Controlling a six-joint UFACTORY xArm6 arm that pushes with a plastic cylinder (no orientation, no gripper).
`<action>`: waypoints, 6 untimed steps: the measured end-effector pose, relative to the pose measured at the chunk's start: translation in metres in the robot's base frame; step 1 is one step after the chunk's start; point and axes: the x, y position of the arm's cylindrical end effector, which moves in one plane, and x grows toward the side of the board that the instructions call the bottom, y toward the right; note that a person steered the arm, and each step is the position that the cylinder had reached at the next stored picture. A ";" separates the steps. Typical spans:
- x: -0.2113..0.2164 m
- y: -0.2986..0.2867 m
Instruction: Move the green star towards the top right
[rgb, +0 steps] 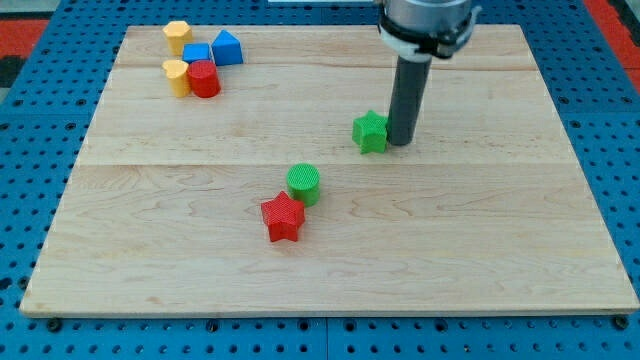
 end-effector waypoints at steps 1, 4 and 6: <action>-0.003 0.003; 0.021 -0.051; -0.044 -0.028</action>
